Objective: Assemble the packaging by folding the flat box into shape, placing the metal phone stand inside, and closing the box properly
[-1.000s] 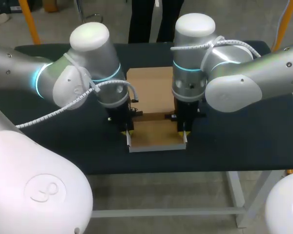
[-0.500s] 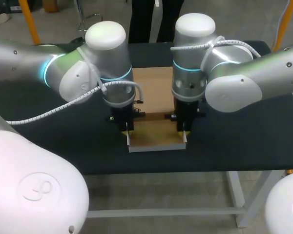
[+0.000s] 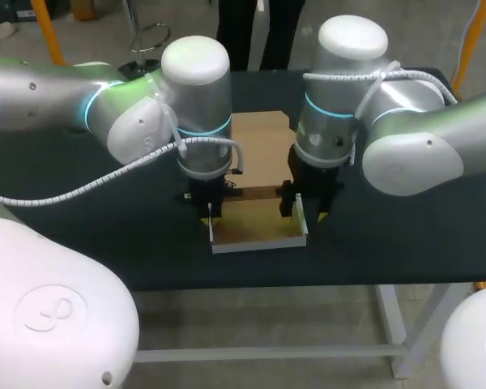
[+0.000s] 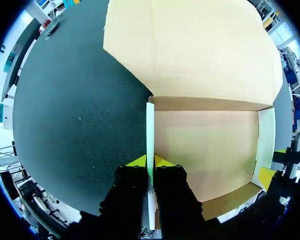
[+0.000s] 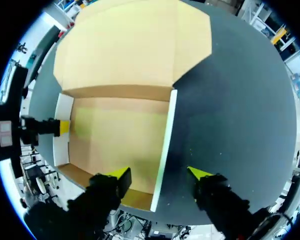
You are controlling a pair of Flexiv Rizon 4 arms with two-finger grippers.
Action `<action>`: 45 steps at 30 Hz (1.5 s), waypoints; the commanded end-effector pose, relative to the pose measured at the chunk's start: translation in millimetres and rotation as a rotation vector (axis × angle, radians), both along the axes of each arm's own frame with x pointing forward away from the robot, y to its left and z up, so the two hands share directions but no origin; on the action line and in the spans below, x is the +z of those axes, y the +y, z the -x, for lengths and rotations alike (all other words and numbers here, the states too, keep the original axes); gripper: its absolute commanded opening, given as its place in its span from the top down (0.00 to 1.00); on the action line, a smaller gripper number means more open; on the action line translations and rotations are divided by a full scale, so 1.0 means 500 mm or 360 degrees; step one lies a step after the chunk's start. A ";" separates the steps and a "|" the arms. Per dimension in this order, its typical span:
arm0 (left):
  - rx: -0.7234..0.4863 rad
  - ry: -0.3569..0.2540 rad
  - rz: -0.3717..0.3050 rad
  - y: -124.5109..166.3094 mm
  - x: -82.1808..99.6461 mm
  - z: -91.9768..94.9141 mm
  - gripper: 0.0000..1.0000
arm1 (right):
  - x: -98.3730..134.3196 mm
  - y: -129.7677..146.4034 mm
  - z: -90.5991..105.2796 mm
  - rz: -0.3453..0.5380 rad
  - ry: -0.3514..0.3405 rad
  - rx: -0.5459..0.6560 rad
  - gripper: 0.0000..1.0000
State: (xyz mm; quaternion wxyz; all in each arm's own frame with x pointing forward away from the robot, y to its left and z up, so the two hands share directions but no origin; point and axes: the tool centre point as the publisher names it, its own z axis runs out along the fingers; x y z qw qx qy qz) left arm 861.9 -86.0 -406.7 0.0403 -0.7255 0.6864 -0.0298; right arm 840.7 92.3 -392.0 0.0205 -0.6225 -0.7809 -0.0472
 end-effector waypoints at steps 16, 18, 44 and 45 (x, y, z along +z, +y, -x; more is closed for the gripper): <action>-0.0066 -0.0023 -0.0035 0.026 0.014 0.003 1.00 | 0.100 -0.105 0.073 -0.0341 -0.0378 0.0781 0.00; -0.0070 -0.0024 -0.0033 0.029 0.014 0.002 1.00 | 0.106 -0.114 0.079 -0.0414 -0.0416 0.0888 0.00; -0.0045 -0.0012 -0.0055 0.071 0.015 -0.008 1.00 | 0.142 -0.157 0.135 -0.0547 -0.0667 0.1410 0.00; -0.0043 -0.0012 -0.0057 0.073 0.015 -0.009 1.00 | 0.144 -0.161 0.138 -0.0553 -0.0679 0.1426 0.00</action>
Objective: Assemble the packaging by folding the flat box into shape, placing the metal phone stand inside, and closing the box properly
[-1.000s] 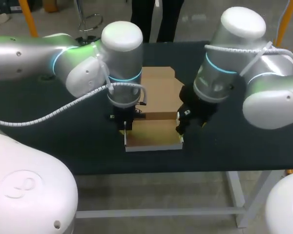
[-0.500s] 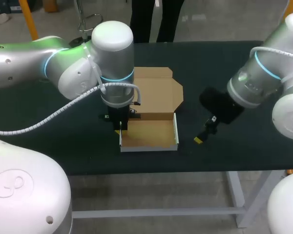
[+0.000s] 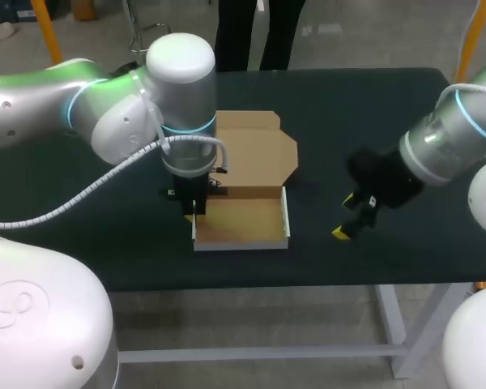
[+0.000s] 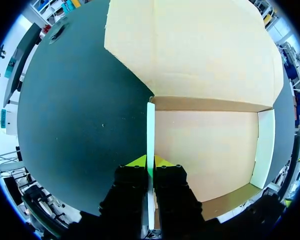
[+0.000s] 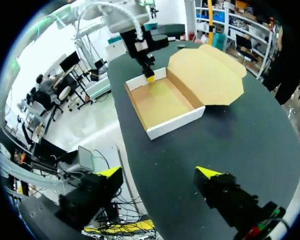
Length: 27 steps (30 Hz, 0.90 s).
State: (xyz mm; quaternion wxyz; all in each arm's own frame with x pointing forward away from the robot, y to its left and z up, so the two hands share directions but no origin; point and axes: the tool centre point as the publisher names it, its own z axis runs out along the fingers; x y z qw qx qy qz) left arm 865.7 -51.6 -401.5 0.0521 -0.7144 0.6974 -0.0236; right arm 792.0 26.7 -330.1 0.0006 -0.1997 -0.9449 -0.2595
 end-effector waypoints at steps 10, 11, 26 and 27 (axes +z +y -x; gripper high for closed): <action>0.0043 -0.0037 -0.0162 0.017 -0.002 -0.007 1.00 | 0.026 -0.034 0.053 -0.0068 -0.0133 0.0078 0.00; 0.0062 -0.0043 -0.0188 0.018 -0.003 -0.008 1.00 | 0.026 -0.034 0.053 -0.0065 -0.0138 0.0083 0.00; 0.0042 -0.0098 -0.0474 0.032 0.006 -0.024 1.00 | 0.022 -0.030 0.055 -0.0017 -0.0134 0.0102 0.00; 0.0053 -0.0105 -0.0499 0.034 0.004 -0.025 1.00 | 0.021 -0.031 0.055 -0.0017 -0.0134 0.0103 0.00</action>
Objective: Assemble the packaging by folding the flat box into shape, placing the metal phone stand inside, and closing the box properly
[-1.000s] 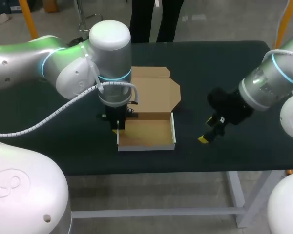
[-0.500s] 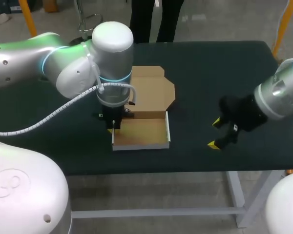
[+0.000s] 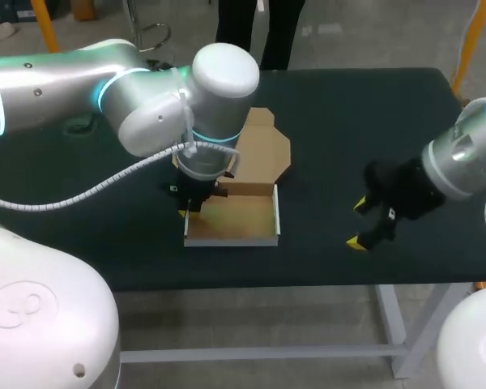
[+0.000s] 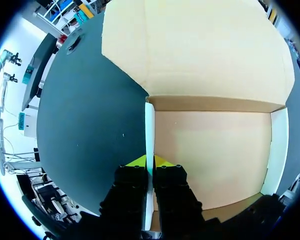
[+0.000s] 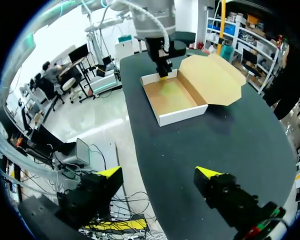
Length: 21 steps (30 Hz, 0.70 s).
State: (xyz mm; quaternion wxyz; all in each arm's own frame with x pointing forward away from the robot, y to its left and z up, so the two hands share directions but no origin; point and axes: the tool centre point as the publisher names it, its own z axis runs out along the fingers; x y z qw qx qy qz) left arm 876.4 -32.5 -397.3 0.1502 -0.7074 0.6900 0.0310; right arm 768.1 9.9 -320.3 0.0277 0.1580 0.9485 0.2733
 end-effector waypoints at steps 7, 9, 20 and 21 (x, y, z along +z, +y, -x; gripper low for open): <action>0.0070 -0.0034 -0.0218 0.002 -0.018 -0.006 1.00 | -0.005 0.003 0.000 0.0006 0.0015 0.0003 0.00; 0.0069 -0.0045 -0.0228 0.002 -0.021 -0.006 1.00 | -0.006 0.003 -0.001 0.0009 0.0017 0.0003 0.00; 0.0071 -0.0030 -0.0012 0.008 -0.017 -0.003 1.00 | -0.006 0.005 -0.001 0.0018 0.0026 0.0001 0.00; 0.0069 -0.0027 0.0008 0.009 -0.016 -0.002 1.00 | -0.007 0.006 -0.001 0.0018 0.0027 -0.0001 0.00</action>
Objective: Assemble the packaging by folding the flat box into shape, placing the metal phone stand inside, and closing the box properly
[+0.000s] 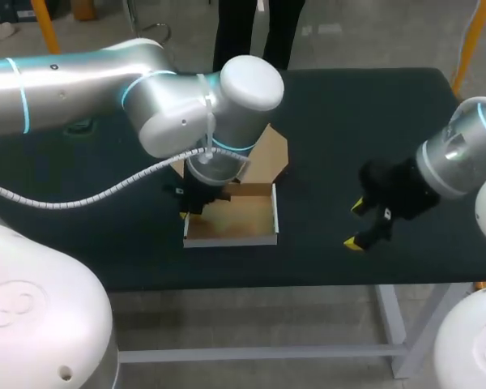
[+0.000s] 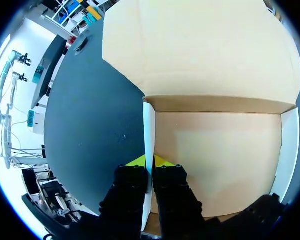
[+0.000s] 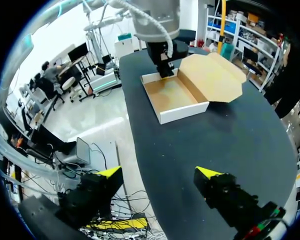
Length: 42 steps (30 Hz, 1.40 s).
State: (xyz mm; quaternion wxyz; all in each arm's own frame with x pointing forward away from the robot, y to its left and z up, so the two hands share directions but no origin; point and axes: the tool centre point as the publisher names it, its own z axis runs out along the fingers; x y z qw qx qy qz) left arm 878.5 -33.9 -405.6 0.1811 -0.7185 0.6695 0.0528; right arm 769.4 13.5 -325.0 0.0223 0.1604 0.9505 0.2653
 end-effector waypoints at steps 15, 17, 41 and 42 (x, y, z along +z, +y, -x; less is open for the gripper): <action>-0.0134 -0.0003 0.0437 0.013 0.002 0.007 0.73 | 0.003 0.005 -0.002 -0.0007 0.0025 -0.0002 0.00; -0.0145 -0.0019 0.0463 0.011 0.004 0.008 0.72 | 0.002 0.007 -0.002 -0.0004 0.0028 -0.0003 0.00; -0.0763 -0.0158 0.1132 -0.003 0.132 0.081 0.00 | 0.006 0.006 -0.010 -0.0030 0.0032 -0.0032 0.00; -0.0807 -0.0161 0.1162 -0.003 0.140 0.088 0.00 | 0.008 0.003 -0.009 -0.0034 0.0030 -0.0032 0.00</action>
